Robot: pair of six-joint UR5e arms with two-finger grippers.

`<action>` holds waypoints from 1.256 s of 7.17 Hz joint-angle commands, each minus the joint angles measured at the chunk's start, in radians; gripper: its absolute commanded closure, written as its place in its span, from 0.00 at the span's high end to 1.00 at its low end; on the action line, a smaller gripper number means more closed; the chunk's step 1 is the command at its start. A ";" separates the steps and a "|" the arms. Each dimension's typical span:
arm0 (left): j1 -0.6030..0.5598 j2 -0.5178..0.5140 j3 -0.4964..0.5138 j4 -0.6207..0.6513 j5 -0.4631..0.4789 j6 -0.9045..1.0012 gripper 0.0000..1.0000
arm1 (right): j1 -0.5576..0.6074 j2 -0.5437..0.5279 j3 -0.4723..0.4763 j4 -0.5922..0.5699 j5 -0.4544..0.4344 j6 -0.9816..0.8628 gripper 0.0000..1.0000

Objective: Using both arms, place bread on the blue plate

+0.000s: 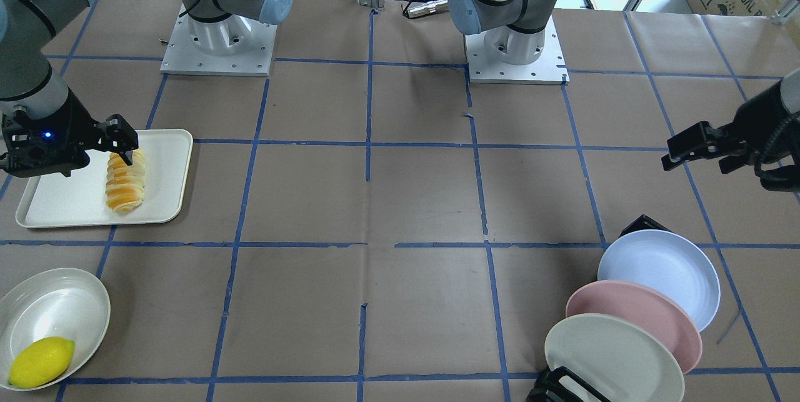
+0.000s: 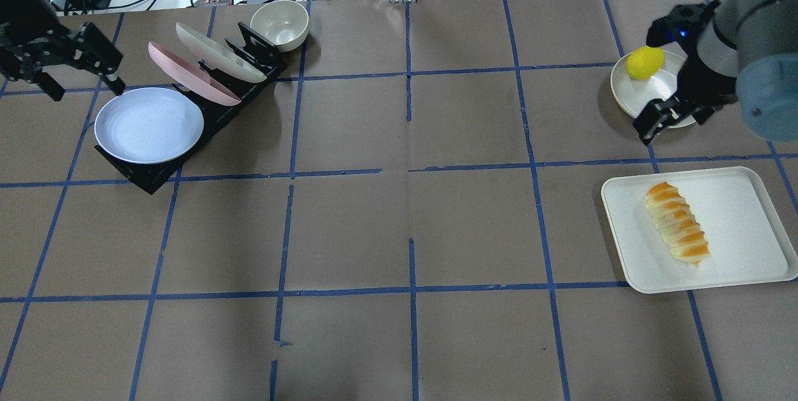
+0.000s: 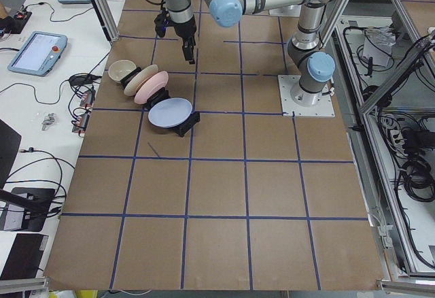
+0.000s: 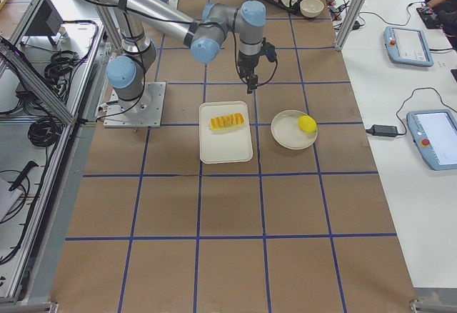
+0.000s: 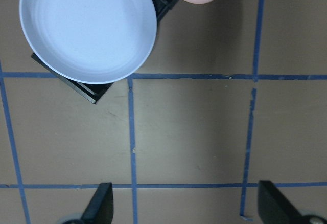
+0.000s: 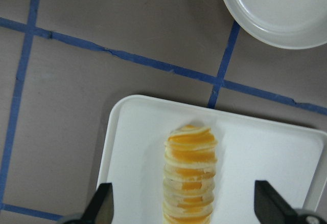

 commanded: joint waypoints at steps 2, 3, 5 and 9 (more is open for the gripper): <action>0.144 -0.193 0.006 0.153 -0.011 0.247 1.00 | -0.109 0.041 0.206 -0.189 0.010 -0.025 0.95; 0.146 -0.262 0.012 0.231 -0.052 0.269 1.00 | -0.122 0.082 0.208 -0.204 0.007 -0.026 0.95; 0.128 -0.384 0.040 0.281 -0.076 0.268 1.00 | -0.159 0.125 0.209 -0.233 0.012 -0.025 0.95; 0.118 -0.426 0.118 0.267 -0.086 0.266 0.28 | -0.161 0.147 0.244 -0.254 0.013 -0.023 0.90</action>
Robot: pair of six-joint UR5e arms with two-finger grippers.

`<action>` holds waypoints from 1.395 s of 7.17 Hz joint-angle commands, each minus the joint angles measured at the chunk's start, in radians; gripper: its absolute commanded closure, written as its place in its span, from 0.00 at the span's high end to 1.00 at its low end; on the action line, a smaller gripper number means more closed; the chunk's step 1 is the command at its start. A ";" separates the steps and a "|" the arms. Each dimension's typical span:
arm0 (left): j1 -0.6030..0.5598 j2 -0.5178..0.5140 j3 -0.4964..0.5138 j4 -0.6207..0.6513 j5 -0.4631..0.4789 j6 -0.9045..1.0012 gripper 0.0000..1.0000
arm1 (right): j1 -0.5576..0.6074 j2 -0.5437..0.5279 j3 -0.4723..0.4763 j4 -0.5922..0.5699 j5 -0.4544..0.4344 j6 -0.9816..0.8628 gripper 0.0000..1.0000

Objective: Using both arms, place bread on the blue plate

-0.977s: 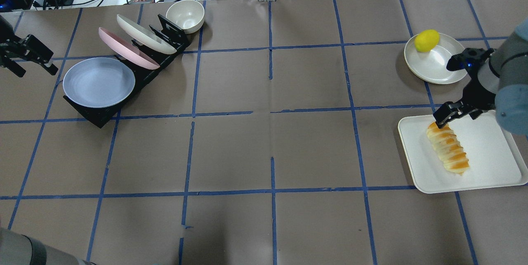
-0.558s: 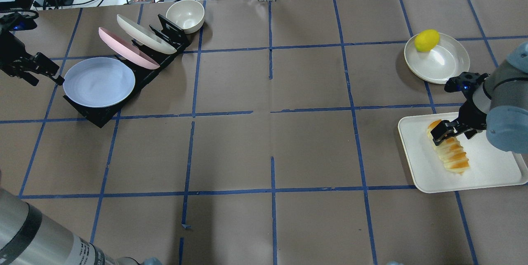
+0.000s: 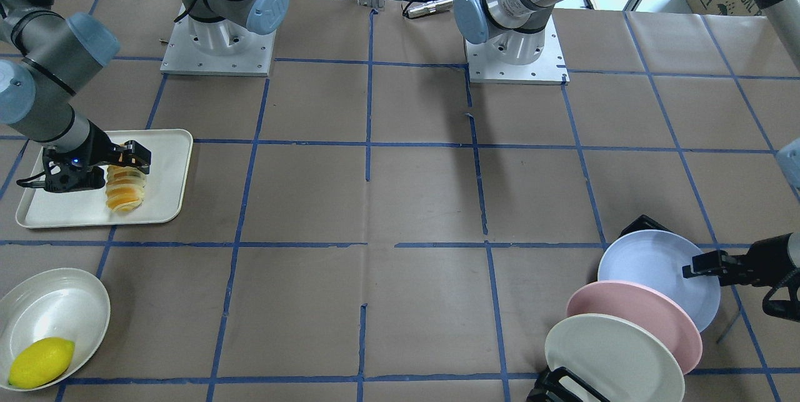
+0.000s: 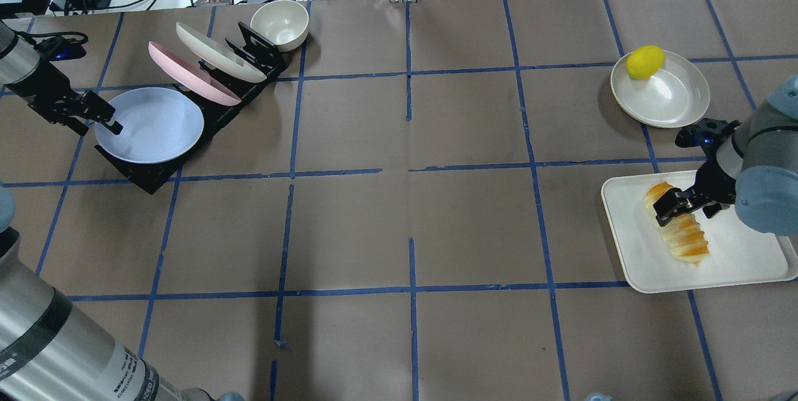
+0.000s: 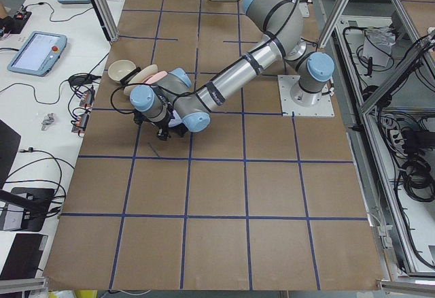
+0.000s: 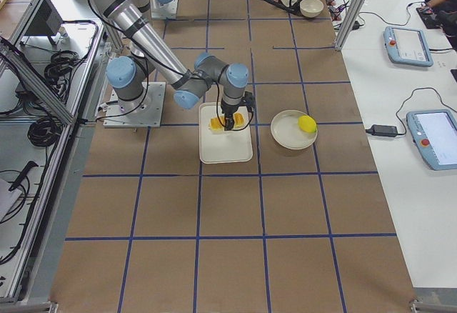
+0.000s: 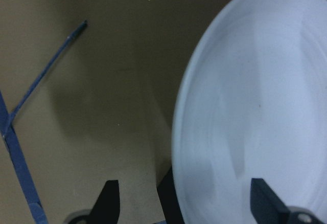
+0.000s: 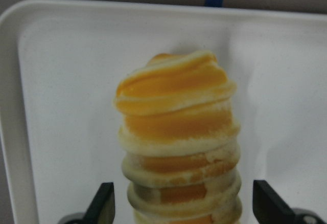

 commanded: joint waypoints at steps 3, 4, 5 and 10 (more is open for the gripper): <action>-0.003 0.010 0.027 -0.012 0.000 -0.001 0.08 | 0.001 -0.005 0.014 -0.013 -0.010 -0.004 0.03; -0.003 0.017 0.030 -0.013 0.001 -0.001 0.07 | 0.002 -0.011 0.014 -0.013 -0.013 -0.004 0.03; -0.003 0.026 0.036 -0.028 0.003 -0.001 0.05 | 0.005 -0.022 0.006 -0.013 -0.013 -0.002 0.03; -0.008 0.175 0.061 -0.251 0.007 -0.010 0.05 | 0.085 -0.416 -0.174 0.339 -0.001 0.007 0.03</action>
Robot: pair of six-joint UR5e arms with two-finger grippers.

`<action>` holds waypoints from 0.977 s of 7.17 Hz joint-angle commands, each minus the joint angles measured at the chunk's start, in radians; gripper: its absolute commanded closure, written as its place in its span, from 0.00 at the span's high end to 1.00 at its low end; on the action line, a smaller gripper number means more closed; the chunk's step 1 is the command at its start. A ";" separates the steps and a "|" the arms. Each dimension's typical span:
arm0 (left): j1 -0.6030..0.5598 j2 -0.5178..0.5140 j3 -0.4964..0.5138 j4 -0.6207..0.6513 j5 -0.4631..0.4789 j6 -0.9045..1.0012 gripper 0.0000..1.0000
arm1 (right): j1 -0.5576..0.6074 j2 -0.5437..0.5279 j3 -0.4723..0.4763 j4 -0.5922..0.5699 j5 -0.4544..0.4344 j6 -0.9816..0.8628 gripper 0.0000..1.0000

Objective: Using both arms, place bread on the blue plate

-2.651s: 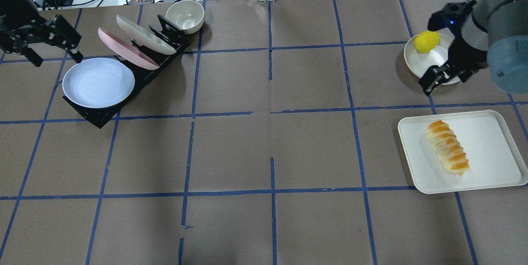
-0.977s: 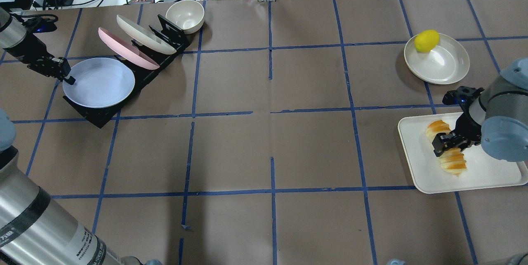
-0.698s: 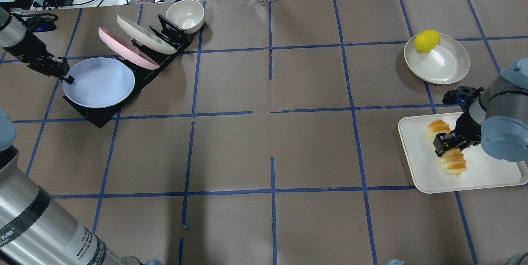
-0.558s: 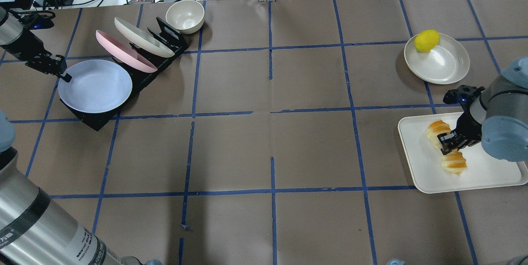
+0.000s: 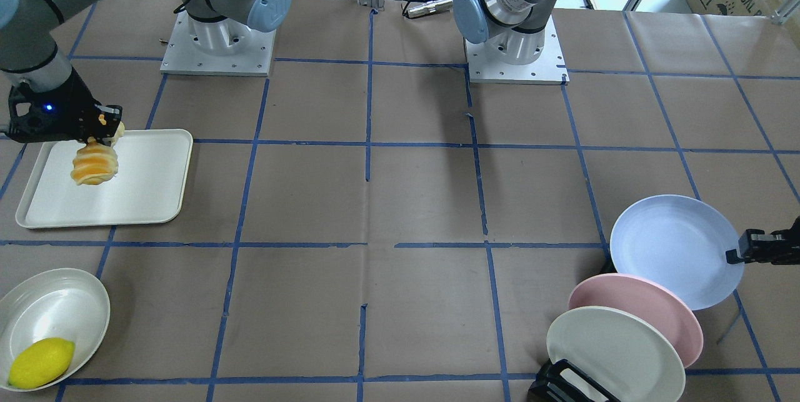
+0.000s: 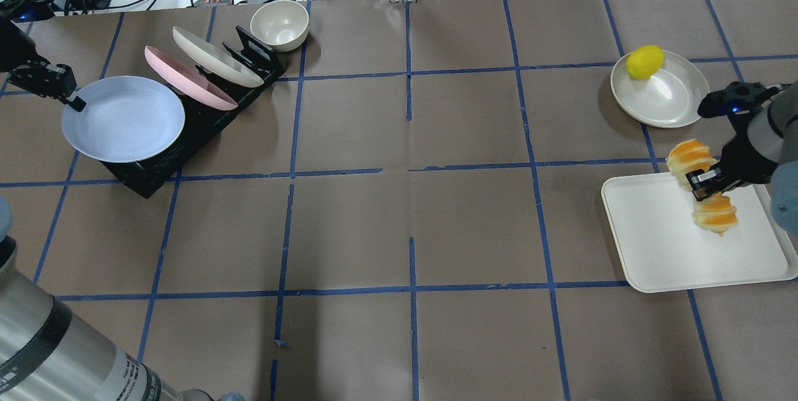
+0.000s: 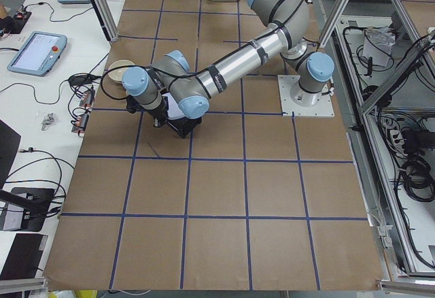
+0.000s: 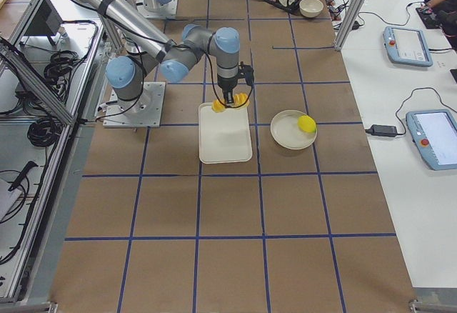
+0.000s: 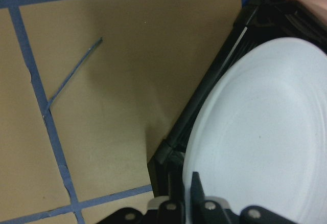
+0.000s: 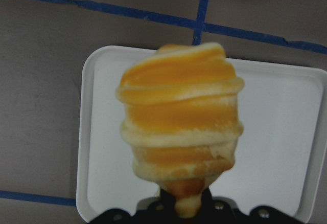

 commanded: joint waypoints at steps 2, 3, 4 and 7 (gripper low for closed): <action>-0.071 0.231 -0.180 -0.064 -0.001 -0.065 0.05 | 0.037 -0.113 -0.325 0.444 0.032 0.065 0.04; -0.134 0.318 -0.281 -0.058 -0.008 -0.155 0.05 | 0.077 -0.094 -0.374 0.473 0.047 0.109 0.04; -0.213 0.378 -0.358 -0.050 -0.009 -0.223 0.05 | 0.176 -0.068 -0.383 0.461 0.037 0.187 0.04; -0.479 0.379 -0.412 0.058 -0.125 -0.427 0.05 | 0.498 0.100 -0.511 0.428 -0.063 0.492 0.04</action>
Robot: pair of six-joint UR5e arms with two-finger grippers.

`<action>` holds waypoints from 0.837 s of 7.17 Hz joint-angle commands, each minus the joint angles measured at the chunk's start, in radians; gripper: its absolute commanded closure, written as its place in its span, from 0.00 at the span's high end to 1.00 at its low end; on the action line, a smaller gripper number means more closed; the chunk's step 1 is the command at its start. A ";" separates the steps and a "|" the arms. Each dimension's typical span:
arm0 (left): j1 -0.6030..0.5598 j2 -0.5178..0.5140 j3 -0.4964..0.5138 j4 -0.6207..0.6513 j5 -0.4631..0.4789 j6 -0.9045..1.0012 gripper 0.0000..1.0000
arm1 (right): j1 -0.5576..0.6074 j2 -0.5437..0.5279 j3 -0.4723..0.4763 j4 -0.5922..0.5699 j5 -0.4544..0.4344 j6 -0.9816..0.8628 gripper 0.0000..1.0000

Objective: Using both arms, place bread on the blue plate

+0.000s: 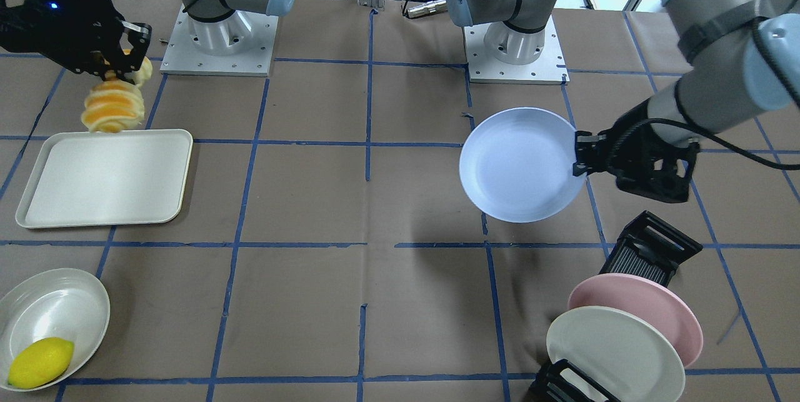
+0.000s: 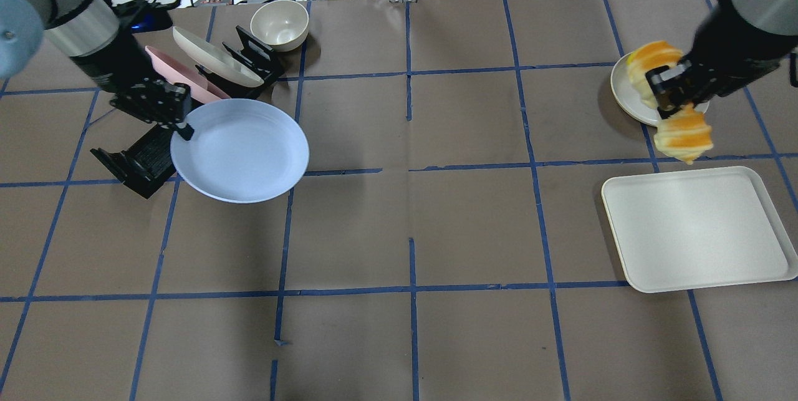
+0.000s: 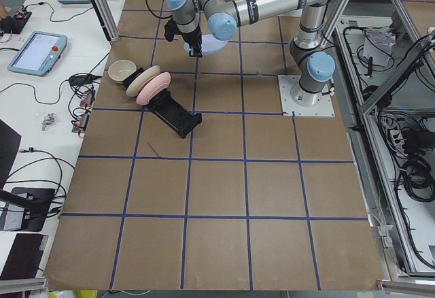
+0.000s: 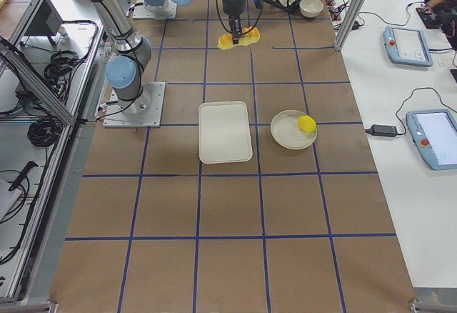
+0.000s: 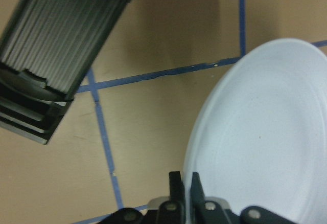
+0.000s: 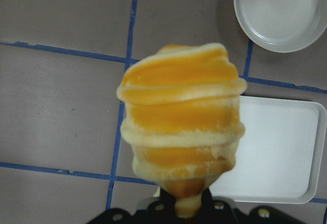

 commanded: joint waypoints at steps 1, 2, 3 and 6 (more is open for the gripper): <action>-0.162 -0.045 -0.051 0.184 -0.085 -0.121 0.06 | 0.194 0.154 -0.095 -0.010 -0.082 0.151 0.04; -0.202 -0.094 -0.066 0.272 -0.099 -0.180 0.06 | 0.238 0.206 -0.101 -0.053 -0.070 0.222 0.04; -0.238 -0.155 -0.066 0.350 -0.149 -0.203 0.06 | 0.256 0.222 -0.103 -0.057 -0.066 0.238 0.04; -0.299 -0.298 -0.069 0.556 -0.157 -0.205 0.07 | 0.269 0.259 -0.093 -0.097 0.060 0.227 0.04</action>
